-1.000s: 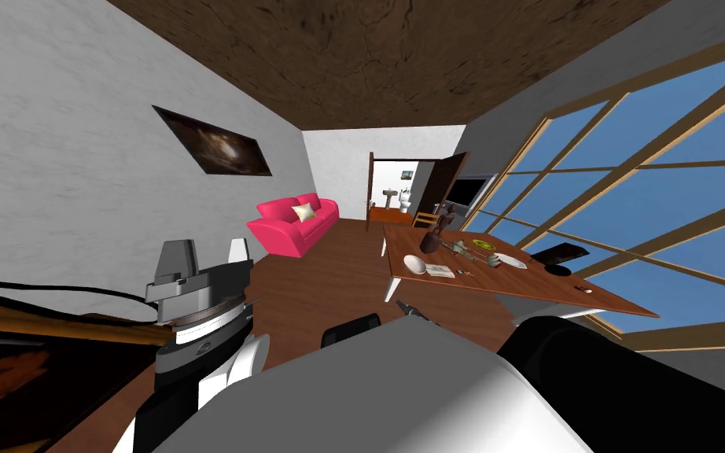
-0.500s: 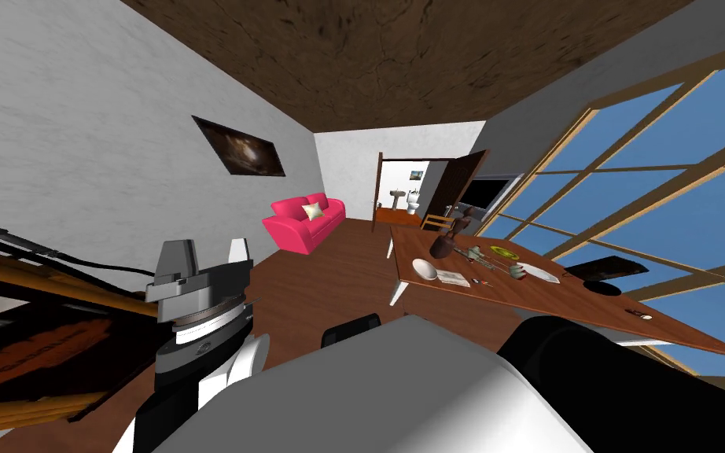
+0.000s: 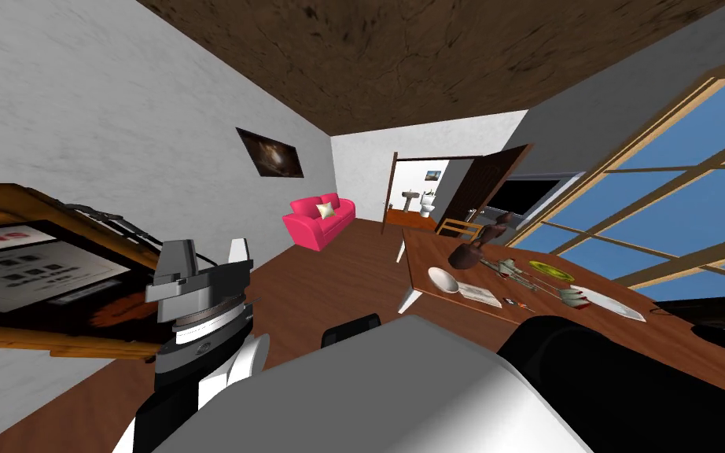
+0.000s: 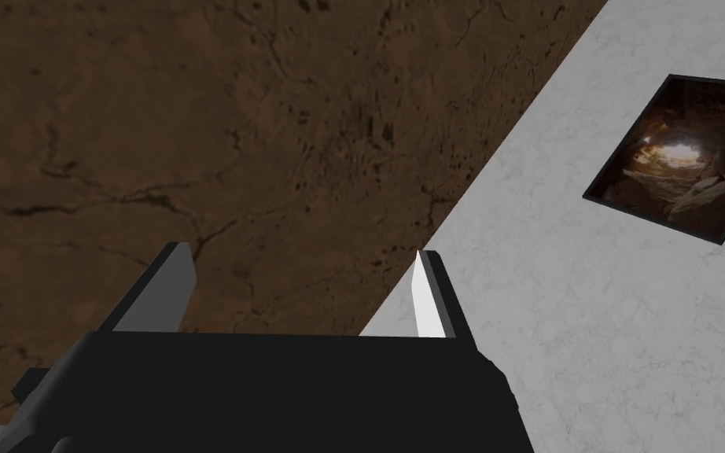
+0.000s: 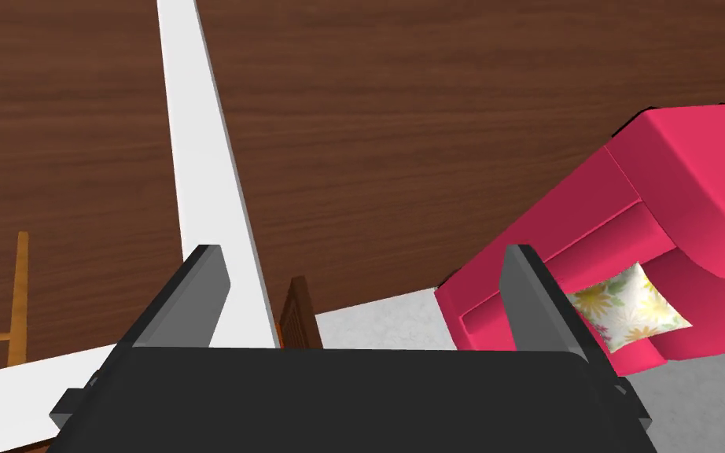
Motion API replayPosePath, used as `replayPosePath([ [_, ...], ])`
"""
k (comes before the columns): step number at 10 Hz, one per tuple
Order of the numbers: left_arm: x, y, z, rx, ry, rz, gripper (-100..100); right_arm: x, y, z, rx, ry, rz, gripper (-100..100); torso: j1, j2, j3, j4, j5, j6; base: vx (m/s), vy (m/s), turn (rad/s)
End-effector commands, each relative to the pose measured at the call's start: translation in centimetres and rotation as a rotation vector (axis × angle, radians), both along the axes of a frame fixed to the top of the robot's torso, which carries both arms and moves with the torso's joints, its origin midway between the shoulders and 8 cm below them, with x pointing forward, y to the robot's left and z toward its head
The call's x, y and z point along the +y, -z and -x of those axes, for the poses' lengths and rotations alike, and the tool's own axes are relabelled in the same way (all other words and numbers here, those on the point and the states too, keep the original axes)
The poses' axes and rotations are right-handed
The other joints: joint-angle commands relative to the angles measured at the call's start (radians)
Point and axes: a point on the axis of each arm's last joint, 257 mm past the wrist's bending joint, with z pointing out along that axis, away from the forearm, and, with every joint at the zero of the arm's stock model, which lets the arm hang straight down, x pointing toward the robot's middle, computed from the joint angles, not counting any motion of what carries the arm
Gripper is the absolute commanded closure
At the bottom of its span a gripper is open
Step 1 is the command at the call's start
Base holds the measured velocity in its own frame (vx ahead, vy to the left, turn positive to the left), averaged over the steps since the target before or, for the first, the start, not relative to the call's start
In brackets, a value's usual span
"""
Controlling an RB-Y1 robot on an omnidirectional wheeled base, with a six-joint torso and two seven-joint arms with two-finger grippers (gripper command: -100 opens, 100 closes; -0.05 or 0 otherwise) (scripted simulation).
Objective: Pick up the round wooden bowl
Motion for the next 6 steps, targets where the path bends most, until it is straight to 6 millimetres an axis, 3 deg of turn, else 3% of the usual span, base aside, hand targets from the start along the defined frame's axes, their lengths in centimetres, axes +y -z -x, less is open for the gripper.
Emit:
replayPosePath([
  [1, 0.0, 0.0, 0.0, 0.000, 0.000, 0.000, 0, -3.4, 0.2, 3.7, 0.084, -0.031, 0.073, -100, 0.000, 0.000, 0.000, 0.000, 0.000, 0.000, 0.059, 0.052, 0.254],
  [2, 0.0, 0.0, 0.0, 0.000, 0.000, 0.000, 0, -3.9, 0.4, 4.5, 0.100, -0.022, 0.082, -100, 0.000, 0.000, 0.000, 0.000, 0.000, -0.001, 0.043, 0.035, 0.117],
  [3, 0.0, 0.0, 0.0, 0.000, 0.000, 0.000, 0, -5.7, 0.3, 6.1, 0.142, -0.058, 0.126, -100, -0.001, 0.001, 0.001, 0.000, 0.000, 0.000, 0.052, 0.040, 0.242],
  [5, 0.0, 0.0, 0.0, 0.000, 0.000, 0.000, 0, -6.7, 0.5, 7.5, 0.170, -0.043, 0.140, -100, -0.001, 0.001, 0.001, 0.000, 0.000, 0.000, 0.028, 0.019, 0.041],
  [6, 0.0, 0.0, 0.0, 0.000, 0.000, 0.000, 0, -8.7, 0.2, 9.2, 0.215, -0.073, 0.185, -100, -0.002, 0.003, 0.002, 0.001, -0.001, 0.000, 0.022, 0.035, 0.201],
])
